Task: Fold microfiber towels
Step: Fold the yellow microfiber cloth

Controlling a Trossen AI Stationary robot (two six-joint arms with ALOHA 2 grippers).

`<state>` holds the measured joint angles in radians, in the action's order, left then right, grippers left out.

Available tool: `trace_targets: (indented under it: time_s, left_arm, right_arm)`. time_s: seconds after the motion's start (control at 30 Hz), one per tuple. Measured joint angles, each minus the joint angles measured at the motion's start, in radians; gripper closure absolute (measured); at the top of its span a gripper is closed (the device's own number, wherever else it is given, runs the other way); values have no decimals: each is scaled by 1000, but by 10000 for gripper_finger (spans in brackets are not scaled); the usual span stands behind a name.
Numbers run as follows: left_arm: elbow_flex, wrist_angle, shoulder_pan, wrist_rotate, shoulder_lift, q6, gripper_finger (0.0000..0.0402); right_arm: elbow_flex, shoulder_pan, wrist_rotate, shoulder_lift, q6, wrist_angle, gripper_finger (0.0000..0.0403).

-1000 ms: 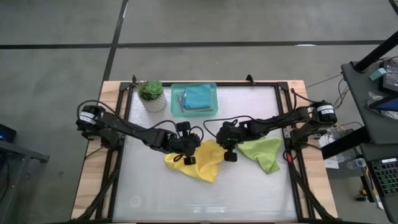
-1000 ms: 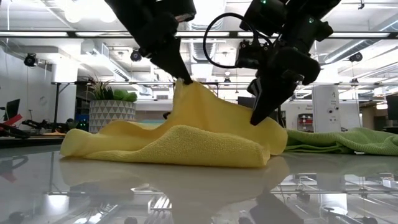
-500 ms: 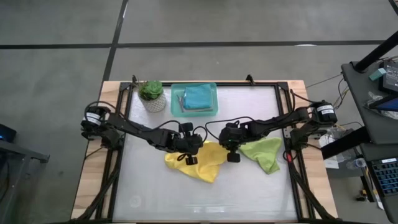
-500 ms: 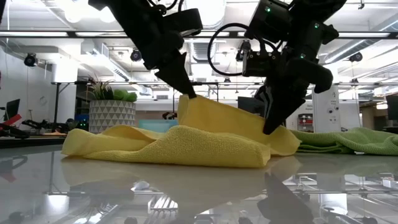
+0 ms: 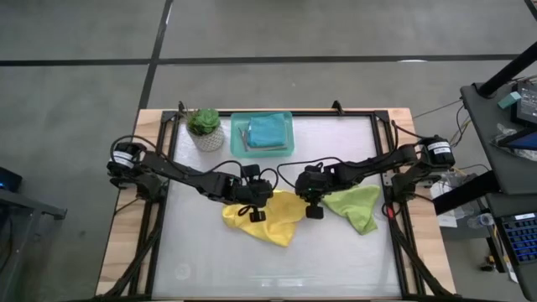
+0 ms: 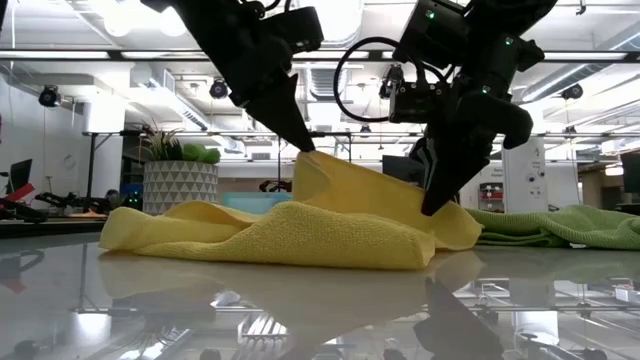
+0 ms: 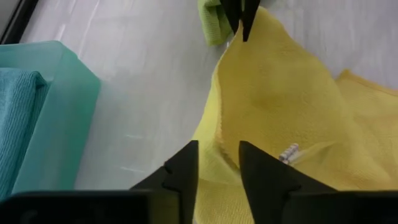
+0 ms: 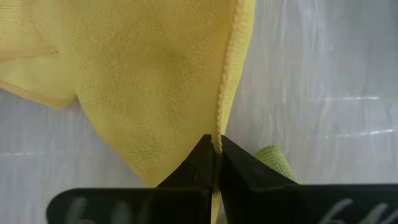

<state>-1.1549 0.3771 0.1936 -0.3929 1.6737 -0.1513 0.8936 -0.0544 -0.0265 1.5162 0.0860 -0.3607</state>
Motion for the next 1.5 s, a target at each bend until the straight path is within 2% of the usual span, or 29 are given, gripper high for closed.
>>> trace_targets:
  time_s: [0.2, 0.4, 0.87, 1.03, 1.3, 1.43, 1.5]
  left_arm:
    - [0, -1, 11, 22, 0, -1, 259]
    - [0, 0, 13, 25, -6, -1, 240]
    - [-5, 31, 45, 22, -47, -9, 237]
    - [-3, -8, 74, 22, -36, -95, 237]
    - [-2, -156, 152, 19, 83, -126, 237]
    - [-8, -168, 155, -27, 141, -135, 237]
    - [-8, -164, 155, -30, 144, -185, 237]
  right_arm:
    - [0, 0, 0, 0, 3, 3, 394]
    - [0, 0, 0, 0, 3, 5, 394]
    - [-12, 0, 0, 0, 7, 11, 394]
    - [-14, 0, 0, 0, 8, 46, 394]
    - [-14, 0, 0, 0, 8, 54, 394]
    - [-15, 0, 0, 0, 7, 60, 394]
    - [-15, 0, 0, 0, -4, 65, 394]
